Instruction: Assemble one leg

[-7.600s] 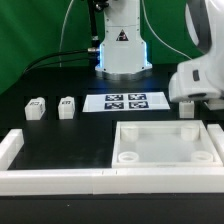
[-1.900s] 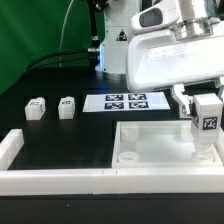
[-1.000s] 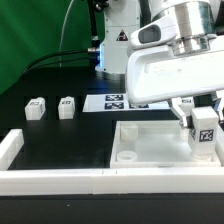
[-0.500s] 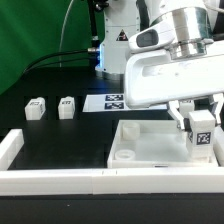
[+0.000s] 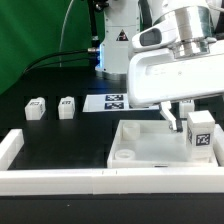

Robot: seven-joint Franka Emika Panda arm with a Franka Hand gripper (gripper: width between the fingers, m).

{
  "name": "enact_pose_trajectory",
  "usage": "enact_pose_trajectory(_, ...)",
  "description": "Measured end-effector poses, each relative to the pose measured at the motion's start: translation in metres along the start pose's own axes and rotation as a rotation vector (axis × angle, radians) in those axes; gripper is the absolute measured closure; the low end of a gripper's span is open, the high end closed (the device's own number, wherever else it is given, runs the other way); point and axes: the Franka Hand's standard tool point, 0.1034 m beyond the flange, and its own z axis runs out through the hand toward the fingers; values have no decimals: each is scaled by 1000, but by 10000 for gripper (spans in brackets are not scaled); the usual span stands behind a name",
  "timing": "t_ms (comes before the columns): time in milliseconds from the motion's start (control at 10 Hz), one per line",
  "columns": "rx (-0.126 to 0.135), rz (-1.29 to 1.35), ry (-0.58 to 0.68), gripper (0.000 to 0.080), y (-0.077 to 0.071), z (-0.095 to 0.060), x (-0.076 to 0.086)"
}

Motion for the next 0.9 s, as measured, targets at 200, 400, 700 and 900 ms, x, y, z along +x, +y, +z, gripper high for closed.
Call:
enact_pose_trajectory(200,0,0,0,156,0,0,0)
enact_pose_trajectory(400,0,1,3,151,1,-2,4)
enact_pose_trajectory(700,3,0,-17,151,3,-12,14)
enact_pose_trajectory(900,17,1,-97,151,4,-21,19)
